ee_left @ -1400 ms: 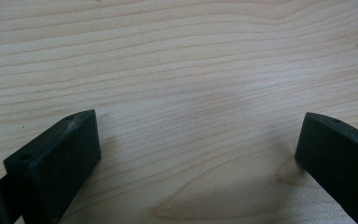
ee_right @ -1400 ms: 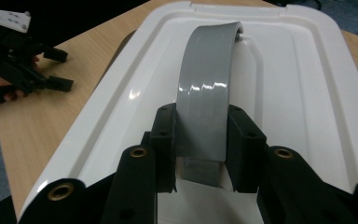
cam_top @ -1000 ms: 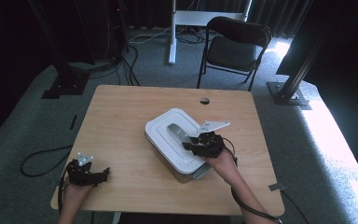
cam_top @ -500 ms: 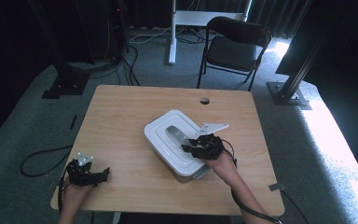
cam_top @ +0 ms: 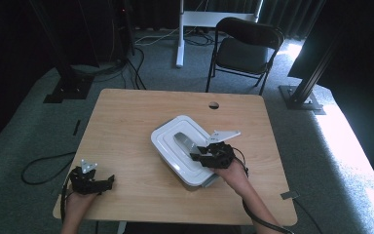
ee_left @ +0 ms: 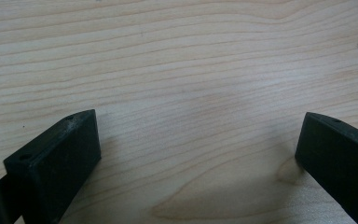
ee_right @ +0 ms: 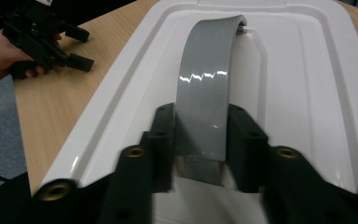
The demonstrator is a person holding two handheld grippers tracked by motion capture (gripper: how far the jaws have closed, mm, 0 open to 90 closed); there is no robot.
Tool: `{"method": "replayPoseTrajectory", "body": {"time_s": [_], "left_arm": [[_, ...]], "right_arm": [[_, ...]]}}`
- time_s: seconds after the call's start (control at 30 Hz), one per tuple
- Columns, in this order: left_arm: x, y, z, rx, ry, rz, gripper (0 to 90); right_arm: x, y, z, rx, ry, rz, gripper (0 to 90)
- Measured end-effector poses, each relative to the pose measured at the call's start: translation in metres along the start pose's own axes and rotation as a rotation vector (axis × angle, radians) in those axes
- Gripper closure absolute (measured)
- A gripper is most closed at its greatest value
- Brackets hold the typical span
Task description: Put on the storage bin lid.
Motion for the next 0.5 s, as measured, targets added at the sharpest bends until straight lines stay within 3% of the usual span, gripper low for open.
{"method": "replayPoseTrajectory", "body": {"time_s": [0.07,0.1,0.17,0.23,0.27,0.33,0.5], "left_arm": [[0.0,0.0,0.0,0.0,0.0,0.0,0.4],[0.0,-0.001,0.0,-0.002,0.001,0.001,0.4],[0.0,-0.001,0.0,0.0,0.001,0.002,0.4],[0.0,-0.001,0.0,0.0,0.001,0.001,0.4],[0.0,0.0,0.0,0.002,0.001,-0.003,0.4],[0.0,-0.001,0.0,0.006,0.0,-0.014,0.4],[0.001,0.002,-0.002,0.02,-0.011,-0.044,0.4]], "right_arm": [[0.001,0.0,-0.001,0.0,-0.007,-0.008,51.6],[0.005,-0.001,-0.005,-0.006,-0.036,-0.011,36.5],[0.008,-0.001,-0.007,-0.014,-0.051,-0.022,33.4],[0.015,-0.005,-0.014,-0.021,-0.085,-0.009,18.4],[0.016,-0.007,-0.015,-0.01,-0.078,-0.009,12.0],[0.018,-0.015,-0.017,0.004,-0.084,0.047,12.7],[0.024,-0.034,-0.02,-0.025,-0.116,0.108,12.5]]}}
Point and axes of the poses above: each handheld gripper's, and its own axes: x roughly backward along the jaws, z roughly out of its underside, y roughly to its left, the point moved 9 cm from there along -x, roughly forward along the jaws, and after that the axes turned 9 degrees about -y, right-handed, at the moved point
